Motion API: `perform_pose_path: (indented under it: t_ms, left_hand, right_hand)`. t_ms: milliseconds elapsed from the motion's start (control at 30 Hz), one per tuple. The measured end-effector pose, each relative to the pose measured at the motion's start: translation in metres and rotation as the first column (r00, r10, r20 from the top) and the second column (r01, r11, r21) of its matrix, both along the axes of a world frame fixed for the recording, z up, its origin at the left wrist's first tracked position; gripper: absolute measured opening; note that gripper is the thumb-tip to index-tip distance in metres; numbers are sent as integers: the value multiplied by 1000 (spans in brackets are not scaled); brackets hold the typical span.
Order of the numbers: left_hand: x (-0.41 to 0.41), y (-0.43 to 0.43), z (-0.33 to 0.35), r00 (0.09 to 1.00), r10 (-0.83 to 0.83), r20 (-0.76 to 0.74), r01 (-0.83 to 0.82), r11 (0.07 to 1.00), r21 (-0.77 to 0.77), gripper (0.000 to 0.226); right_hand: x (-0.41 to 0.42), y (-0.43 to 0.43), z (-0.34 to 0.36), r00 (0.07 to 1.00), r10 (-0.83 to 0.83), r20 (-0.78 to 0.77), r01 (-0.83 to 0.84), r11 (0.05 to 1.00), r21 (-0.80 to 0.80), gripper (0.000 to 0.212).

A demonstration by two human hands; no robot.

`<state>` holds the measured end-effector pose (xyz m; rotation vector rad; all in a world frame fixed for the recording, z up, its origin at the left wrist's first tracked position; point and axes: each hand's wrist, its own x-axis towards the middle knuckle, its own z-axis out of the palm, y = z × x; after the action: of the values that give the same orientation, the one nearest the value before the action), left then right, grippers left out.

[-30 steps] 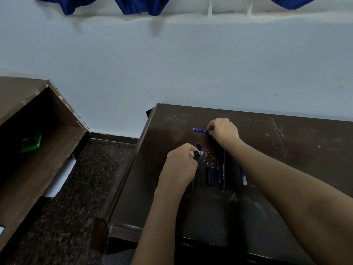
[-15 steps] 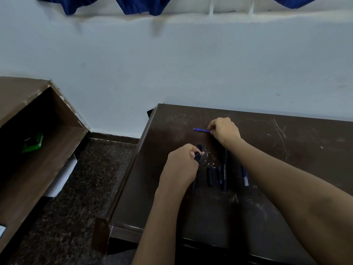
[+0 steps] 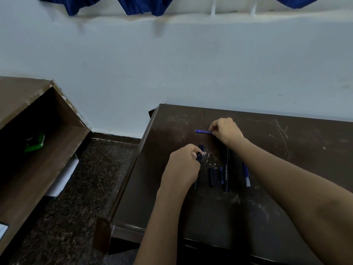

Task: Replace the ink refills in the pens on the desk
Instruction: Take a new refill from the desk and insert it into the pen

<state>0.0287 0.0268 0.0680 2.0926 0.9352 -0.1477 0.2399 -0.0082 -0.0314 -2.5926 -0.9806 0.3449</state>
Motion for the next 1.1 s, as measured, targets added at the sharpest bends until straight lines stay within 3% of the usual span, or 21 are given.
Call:
perform_pose_path:
  t_ms: [600, 733, 867, 967, 1100]
  left_hand:
    - [-2, 1, -8, 997, 20, 73, -24, 999, 49, 29]
    - [-3, 2, -11, 996, 42, 82, -47, 997, 55, 28]
    - [-1, 3, -8, 996, 66, 58, -70, 996, 62, 30]
    - [0, 1, -3, 998, 59, 31, -61, 996, 59, 30]
    - [-6, -1, -3, 989, 72, 126, -79, 996, 49, 27]
  right_hand:
    - [-7, -5, 12, 1000, -5, -9, 6, 999, 35, 26]
    - [-17, -14, 21, 991, -133, -12, 132, 964, 231, 25]
    - [-36, -36, 30, 937, -328, -117, 348, 869, 352, 20]
    - [-46, -57, 30, 887, -433, -160, 461, 848, 260, 16]
    - [-51, -90, 32, 816, -546, -189, 560, 828, 31, 19]
